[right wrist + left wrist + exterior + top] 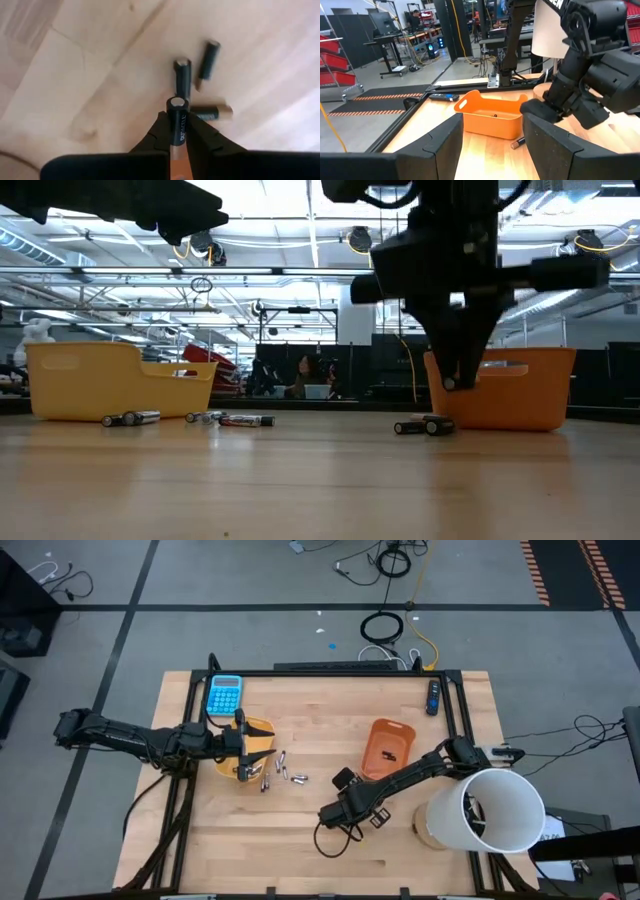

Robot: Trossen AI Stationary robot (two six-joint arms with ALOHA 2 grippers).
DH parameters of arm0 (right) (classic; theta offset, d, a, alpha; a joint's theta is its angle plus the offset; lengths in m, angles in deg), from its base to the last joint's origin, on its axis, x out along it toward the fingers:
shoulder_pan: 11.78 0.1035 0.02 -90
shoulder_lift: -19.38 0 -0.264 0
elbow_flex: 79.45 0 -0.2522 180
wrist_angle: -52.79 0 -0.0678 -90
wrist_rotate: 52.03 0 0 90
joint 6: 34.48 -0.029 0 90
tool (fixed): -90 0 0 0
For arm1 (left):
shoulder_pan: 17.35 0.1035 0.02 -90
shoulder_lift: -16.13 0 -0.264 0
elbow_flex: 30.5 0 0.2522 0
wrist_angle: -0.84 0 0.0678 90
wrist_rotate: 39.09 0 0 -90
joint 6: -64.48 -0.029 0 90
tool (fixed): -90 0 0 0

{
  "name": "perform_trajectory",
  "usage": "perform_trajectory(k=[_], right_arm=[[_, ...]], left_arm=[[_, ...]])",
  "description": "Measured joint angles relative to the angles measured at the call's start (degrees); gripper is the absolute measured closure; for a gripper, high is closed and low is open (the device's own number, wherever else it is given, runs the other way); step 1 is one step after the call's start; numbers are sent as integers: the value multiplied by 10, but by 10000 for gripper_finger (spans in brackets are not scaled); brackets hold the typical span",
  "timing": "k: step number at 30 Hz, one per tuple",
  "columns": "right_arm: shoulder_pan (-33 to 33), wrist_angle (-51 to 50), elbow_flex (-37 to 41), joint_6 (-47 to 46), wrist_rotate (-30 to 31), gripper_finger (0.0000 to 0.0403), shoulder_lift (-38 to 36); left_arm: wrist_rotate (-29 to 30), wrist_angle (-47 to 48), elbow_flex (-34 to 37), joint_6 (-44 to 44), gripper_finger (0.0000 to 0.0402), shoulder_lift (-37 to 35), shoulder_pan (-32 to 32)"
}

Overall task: Sort batteries
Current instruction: Put the black battery into the orange bin

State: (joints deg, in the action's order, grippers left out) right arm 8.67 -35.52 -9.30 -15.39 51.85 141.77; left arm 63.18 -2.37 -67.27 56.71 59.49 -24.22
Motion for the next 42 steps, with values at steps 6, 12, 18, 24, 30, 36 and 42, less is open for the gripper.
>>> perform_trajectory(k=[6,12,18,24,30,36,42], right_arm=[[-10,-50,-46,-34,53,387,-19],[-41,-53,-49,-94,72,387,-82],[-80,-62,-9,-166,72,387,-141],[-117,-52,71,-203,71,387,-189],[-163,28,187,-229,55,384,-241],[-217,91,274,-243,23,385,-265],[-270,130,314,-245,21,385,-265]], left_arm=[[0,0,0,0,187,0,0],[0,1,0,0,187,0,0],[0,2,0,1,187,0,0],[0,4,0,2,187,0,0],[0,4,0,2,187,0,0],[0,4,0,1,187,0,0],[0,4,0,0,187,0,0]])
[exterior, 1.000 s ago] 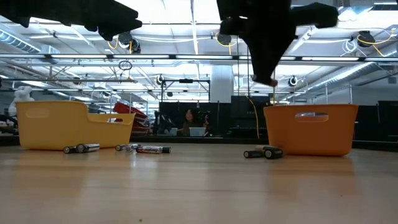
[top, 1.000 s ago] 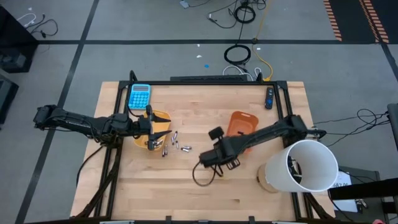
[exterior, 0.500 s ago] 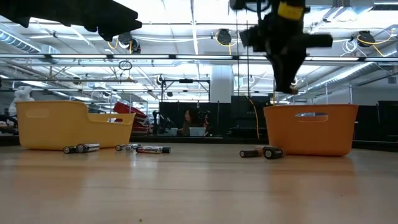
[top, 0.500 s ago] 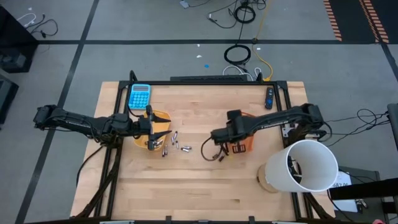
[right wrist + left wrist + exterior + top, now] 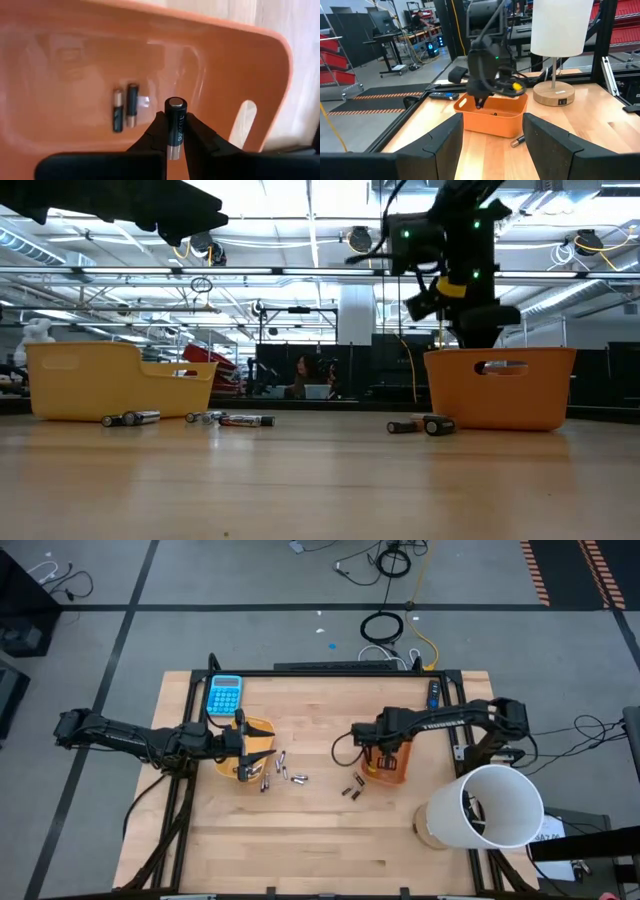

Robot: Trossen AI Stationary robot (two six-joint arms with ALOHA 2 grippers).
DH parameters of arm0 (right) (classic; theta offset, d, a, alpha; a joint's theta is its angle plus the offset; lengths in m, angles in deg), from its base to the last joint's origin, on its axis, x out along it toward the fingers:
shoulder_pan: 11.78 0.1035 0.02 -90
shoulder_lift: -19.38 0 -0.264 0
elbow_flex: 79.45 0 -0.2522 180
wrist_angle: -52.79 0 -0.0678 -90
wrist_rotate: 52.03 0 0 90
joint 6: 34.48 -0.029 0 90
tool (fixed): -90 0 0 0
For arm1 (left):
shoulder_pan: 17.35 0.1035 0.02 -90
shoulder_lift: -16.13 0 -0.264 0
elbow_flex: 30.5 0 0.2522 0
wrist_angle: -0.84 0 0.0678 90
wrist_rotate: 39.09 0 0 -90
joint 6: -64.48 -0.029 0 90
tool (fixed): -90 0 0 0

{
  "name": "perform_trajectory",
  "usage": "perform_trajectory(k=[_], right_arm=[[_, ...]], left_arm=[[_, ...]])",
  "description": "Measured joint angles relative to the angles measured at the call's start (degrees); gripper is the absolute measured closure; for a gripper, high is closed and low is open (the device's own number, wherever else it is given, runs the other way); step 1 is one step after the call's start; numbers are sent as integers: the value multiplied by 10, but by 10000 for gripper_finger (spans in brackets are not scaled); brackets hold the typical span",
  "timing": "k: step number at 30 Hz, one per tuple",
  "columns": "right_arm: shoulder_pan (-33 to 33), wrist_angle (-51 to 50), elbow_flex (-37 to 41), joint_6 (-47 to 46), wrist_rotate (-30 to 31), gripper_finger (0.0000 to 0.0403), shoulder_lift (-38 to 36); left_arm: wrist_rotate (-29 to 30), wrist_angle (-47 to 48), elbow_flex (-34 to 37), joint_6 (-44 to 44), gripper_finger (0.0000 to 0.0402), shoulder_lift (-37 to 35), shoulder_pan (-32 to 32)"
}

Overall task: Sort batteries
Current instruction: Put the black battery into the orange bin

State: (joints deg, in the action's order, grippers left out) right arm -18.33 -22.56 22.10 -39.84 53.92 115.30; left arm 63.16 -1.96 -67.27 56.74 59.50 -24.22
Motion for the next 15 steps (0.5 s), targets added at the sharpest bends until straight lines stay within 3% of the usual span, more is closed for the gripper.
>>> perform_trajectory(k=[15], right_arm=[[-36,52,20,0,-13,385,5]], left_arm=[[0,0,0,0,187,0,0]])
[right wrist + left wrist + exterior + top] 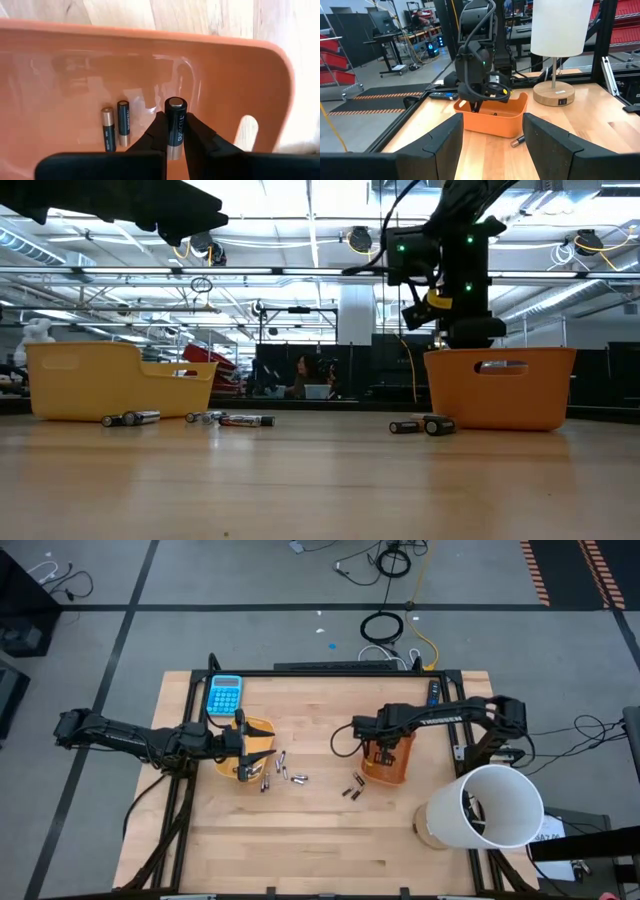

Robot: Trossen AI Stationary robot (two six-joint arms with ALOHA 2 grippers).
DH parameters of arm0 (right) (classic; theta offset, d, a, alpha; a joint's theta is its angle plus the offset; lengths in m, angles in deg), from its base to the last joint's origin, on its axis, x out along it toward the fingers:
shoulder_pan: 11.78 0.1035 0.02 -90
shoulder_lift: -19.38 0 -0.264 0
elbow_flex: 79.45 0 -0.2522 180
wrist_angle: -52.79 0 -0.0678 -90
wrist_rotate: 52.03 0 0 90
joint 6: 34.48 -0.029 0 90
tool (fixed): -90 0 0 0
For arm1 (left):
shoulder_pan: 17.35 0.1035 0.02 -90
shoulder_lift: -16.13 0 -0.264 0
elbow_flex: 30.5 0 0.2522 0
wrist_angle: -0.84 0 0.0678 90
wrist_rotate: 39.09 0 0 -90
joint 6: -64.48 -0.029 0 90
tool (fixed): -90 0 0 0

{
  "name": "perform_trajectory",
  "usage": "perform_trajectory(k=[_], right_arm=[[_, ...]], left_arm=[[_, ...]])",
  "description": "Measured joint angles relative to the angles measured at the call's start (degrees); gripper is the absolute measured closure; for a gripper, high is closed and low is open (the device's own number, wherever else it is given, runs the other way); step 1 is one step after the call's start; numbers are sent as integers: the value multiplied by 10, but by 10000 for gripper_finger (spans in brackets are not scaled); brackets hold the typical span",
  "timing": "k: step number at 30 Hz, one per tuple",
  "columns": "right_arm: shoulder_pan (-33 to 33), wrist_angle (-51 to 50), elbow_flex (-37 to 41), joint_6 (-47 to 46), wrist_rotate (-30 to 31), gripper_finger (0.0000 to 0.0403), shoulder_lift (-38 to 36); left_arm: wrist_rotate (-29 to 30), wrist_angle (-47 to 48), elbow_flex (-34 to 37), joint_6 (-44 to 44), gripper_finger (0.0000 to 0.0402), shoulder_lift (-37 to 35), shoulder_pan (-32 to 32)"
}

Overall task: Sort batteries
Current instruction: Put the black battery into the orange bin

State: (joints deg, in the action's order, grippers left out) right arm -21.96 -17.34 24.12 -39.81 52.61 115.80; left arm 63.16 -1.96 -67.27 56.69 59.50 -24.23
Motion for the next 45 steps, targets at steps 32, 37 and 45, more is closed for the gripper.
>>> perform_trajectory(k=[32,37,45], right_arm=[[1,73,78,45,-15,319,7],[6,24,34,41,-11,323,1],[67,-28,-78,17,123,321,-46]], left_arm=[[0,2,0,0,187,0,0],[0,5,0,0,187,0,0],[0,22,0,41,187,0,0]])
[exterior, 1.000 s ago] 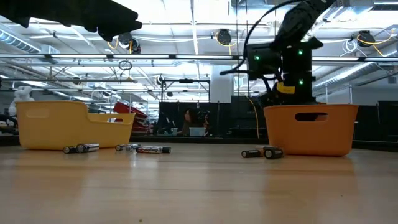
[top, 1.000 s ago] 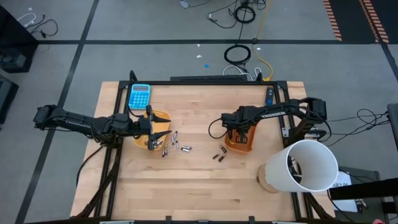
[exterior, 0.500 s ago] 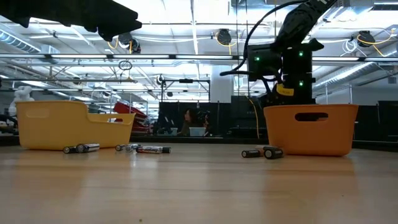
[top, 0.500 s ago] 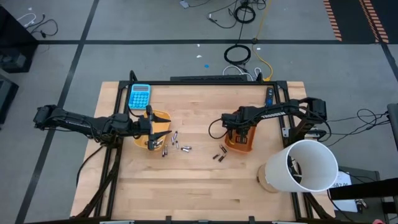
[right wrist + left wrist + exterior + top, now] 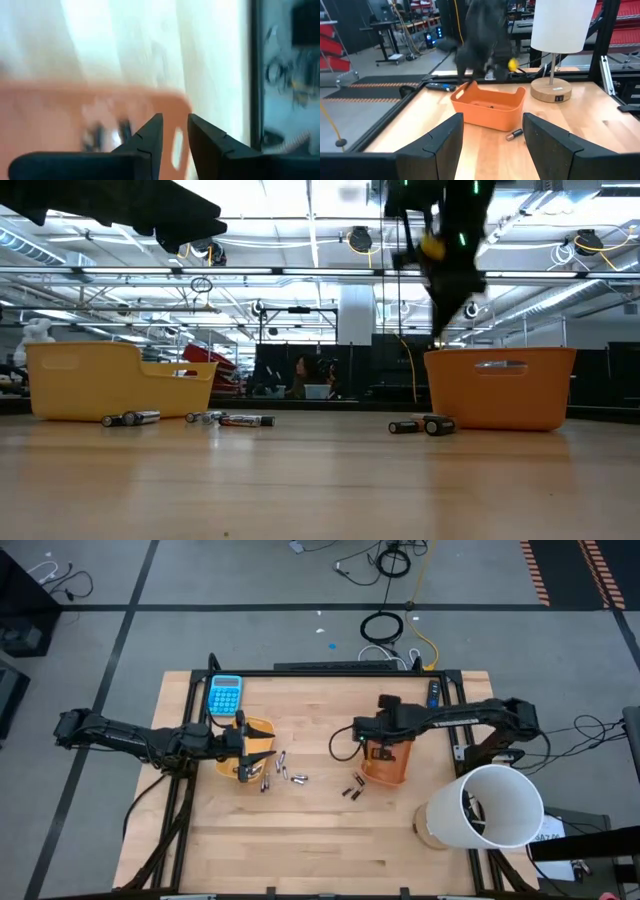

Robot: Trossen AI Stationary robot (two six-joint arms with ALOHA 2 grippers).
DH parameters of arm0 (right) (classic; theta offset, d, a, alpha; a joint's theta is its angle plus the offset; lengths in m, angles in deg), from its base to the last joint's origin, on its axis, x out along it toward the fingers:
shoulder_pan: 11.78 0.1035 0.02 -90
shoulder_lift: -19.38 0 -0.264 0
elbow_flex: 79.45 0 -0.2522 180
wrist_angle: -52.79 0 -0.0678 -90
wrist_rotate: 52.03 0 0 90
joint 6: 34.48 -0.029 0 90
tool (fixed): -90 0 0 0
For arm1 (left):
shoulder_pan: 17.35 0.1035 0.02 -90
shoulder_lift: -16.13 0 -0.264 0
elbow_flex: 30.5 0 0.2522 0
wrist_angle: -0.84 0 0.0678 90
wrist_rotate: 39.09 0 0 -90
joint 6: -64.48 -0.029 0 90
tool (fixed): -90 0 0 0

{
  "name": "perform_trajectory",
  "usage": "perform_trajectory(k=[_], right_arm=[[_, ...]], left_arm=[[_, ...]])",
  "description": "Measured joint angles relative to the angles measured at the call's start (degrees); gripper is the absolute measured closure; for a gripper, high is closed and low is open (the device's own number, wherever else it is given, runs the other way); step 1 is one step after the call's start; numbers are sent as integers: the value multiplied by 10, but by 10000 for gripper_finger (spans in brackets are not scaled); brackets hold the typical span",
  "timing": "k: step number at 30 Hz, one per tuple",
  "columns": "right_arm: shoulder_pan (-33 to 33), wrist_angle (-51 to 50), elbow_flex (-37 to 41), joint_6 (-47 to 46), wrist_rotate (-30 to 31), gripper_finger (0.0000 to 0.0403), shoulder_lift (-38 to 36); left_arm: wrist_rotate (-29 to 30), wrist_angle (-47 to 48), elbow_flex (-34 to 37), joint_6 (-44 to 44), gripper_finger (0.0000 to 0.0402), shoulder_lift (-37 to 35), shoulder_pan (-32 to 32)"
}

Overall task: Sort batteries
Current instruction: Put the black battery into the orange bin

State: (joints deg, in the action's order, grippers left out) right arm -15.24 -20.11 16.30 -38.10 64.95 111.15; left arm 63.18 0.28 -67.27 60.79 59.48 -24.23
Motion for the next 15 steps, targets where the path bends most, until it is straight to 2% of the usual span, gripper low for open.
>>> perform_trajectory(k=[5,8,12,15], right_arm=[[89,5,-101,-13,-21,317,51],[137,24,-146,24,-66,309,95],[176,43,-169,61,-137,284,151],[183,29,-170,63,-159,259,187]], left_arm=[[0,-2,0,4,187,0,0],[-10,1,0,19,187,0,0],[-47,4,0,35,187,0,-2],[-48,5,-6,35,187,0,-12]])
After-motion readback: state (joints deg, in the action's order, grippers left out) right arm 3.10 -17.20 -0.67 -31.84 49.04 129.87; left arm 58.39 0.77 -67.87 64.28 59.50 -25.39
